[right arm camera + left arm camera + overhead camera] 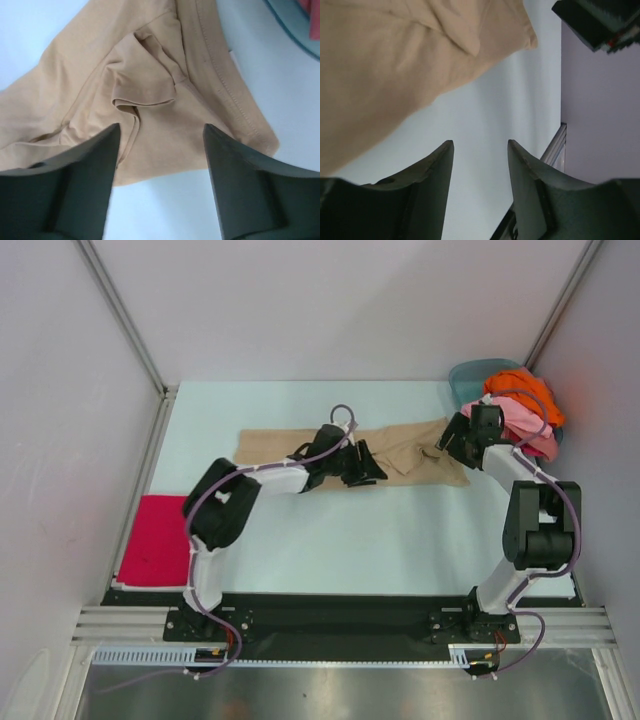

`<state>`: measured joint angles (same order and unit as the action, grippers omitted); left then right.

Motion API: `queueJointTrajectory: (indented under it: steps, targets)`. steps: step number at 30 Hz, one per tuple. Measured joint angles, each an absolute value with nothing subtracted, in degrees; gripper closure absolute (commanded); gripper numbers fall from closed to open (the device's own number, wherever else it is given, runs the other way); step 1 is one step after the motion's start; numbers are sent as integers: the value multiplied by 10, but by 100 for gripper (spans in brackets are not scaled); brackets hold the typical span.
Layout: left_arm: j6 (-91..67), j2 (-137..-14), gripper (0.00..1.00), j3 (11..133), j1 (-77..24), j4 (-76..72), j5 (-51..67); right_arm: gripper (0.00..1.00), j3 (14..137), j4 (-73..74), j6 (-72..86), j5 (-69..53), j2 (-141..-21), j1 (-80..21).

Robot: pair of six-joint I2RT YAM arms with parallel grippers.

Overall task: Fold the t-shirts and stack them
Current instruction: Fold the tshirt

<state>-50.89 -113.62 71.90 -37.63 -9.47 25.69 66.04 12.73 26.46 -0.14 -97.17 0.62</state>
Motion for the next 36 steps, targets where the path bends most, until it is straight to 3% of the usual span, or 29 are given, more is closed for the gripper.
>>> queueJointTrajectory:
  steps: [2, 3, 5, 22, 28, 36]
  targets:
    - [-528, -1186, 53, 760, -392, -109, 236, 38, 635, 95, 264, -24, -972, 17]
    - [-536, -1207, 55, 779, -399, -115, 224, 48, 626, 83, 264, -34, -973, 22]
    - [-547, -1239, 57, 817, -409, -119, 199, 53, 618, 56, 267, -51, -981, 28]
    - [-569, -1332, 46, 951, -435, -56, 89, 48, 578, -68, 328, -87, -1018, 36]
    - [-573, -1361, 46, 981, -448, -45, 87, 50, 569, -86, 354, -87, -1029, 39]
    - [-580, -1380, 56, 1009, -451, -39, 87, 53, 553, -102, 387, -92, -1059, 41]
